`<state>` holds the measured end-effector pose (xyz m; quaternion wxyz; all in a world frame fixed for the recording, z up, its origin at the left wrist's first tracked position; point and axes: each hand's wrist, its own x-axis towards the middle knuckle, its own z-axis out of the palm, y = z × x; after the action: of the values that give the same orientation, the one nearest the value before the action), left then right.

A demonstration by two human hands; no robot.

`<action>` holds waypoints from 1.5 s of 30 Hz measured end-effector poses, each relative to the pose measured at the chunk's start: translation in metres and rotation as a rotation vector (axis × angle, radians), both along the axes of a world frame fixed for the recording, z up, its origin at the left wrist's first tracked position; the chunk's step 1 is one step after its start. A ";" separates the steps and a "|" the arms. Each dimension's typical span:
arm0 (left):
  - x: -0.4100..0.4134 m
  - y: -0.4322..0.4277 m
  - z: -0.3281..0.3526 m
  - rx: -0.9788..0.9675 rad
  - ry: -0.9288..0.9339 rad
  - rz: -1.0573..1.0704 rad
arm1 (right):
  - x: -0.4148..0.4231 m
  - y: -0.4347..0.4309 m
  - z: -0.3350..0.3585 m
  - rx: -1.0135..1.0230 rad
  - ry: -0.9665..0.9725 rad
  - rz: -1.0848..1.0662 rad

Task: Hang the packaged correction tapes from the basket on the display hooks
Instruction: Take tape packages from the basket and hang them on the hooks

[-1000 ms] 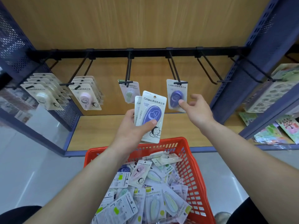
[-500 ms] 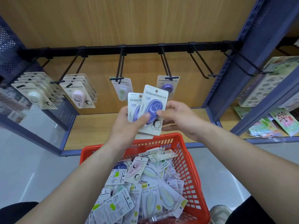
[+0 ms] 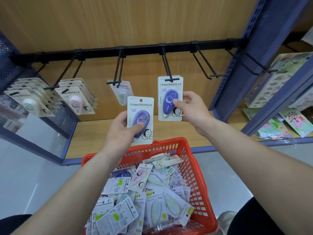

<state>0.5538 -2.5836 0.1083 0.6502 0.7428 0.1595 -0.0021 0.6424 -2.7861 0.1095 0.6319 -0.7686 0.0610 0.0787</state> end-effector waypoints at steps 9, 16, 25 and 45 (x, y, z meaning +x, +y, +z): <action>-0.004 0.001 -0.001 0.025 0.012 -0.003 | 0.003 -0.004 -0.008 -0.099 0.007 -0.047; -0.001 -0.006 0.006 0.061 0.005 -0.030 | 0.004 -0.014 -0.005 -0.610 -0.044 0.029; 0.061 -0.036 0.013 0.042 -0.063 -0.101 | -0.002 -0.035 0.005 -0.647 -0.063 0.145; 0.083 -0.048 -0.004 0.096 -0.197 -0.094 | -0.004 -0.042 0.003 -0.645 -0.049 0.256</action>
<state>0.6364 -2.6320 0.1042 0.6256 0.7764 0.0598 0.0479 0.6380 -2.8282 0.1121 0.3429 -0.9317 -0.0293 0.1158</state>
